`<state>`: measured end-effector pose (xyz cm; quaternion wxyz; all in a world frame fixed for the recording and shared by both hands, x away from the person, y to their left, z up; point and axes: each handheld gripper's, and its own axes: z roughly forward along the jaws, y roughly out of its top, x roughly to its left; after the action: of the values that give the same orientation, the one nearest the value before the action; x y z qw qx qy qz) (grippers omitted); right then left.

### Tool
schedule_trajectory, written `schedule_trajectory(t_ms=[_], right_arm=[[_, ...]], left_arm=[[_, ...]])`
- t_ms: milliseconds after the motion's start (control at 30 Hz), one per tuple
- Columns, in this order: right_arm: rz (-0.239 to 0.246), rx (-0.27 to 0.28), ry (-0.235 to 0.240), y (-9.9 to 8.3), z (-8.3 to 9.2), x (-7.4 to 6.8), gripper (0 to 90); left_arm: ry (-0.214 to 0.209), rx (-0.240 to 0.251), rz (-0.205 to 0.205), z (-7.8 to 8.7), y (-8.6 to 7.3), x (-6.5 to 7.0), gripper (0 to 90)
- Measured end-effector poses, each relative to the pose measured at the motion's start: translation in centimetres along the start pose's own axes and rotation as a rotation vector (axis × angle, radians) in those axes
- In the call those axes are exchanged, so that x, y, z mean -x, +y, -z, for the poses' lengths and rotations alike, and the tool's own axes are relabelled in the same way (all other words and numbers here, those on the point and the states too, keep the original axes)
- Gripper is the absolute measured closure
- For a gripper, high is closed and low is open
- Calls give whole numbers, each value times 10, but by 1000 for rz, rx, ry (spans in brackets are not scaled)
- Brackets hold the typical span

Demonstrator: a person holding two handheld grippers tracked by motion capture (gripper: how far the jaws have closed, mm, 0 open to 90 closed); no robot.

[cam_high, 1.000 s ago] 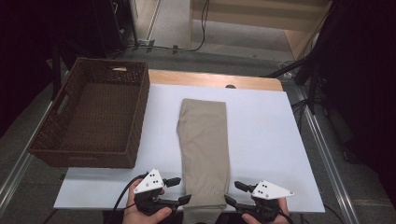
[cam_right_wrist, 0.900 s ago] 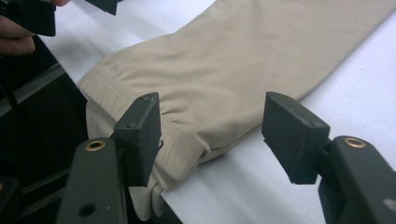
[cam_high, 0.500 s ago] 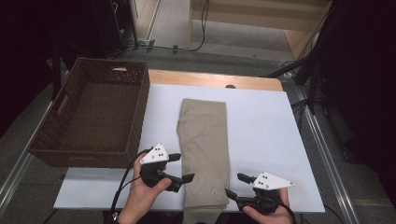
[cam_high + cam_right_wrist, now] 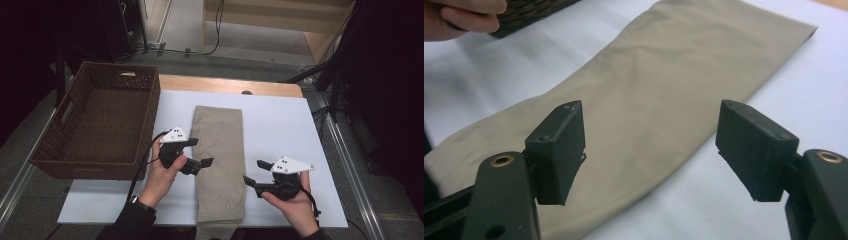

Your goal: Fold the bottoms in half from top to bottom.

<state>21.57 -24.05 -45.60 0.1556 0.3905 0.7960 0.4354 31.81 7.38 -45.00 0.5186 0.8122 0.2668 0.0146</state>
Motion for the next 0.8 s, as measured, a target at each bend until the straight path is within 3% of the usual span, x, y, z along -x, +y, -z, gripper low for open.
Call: schedule_trajectory(t_ms=[133,200,333,433,500,600,700,733,800], right_arm=[[-6,-11,-2,15,-14,18,264],[-5,-14,-4,22,-22,27,265],[-18,-22,-14,35,-38,45,268],[-17,-31,-22,44,-52,57,285],[-14,-22,-6,50,-62,67,349],[-23,-34,-7,59,-78,79,352],[-62,-60,-21,65,-96,95,367],[-73,-66,-31,66,-100,100,378],[-84,-79,-51,67,-109,110,393]], left_arm=[[3,2,11,-9,7,-12,69],[0,-5,9,-14,11,-18,0],[-2,-10,4,-21,17,-27,0],[19,-16,13,-27,23,-37,0],[57,-20,14,-31,27,-44,0],[93,-25,47,-41,31,-56,8],[113,-41,77,-47,32,-65,51],[121,-47,109,-51,33,-76,76],[149,-60,128,-54,34,-86,113]])
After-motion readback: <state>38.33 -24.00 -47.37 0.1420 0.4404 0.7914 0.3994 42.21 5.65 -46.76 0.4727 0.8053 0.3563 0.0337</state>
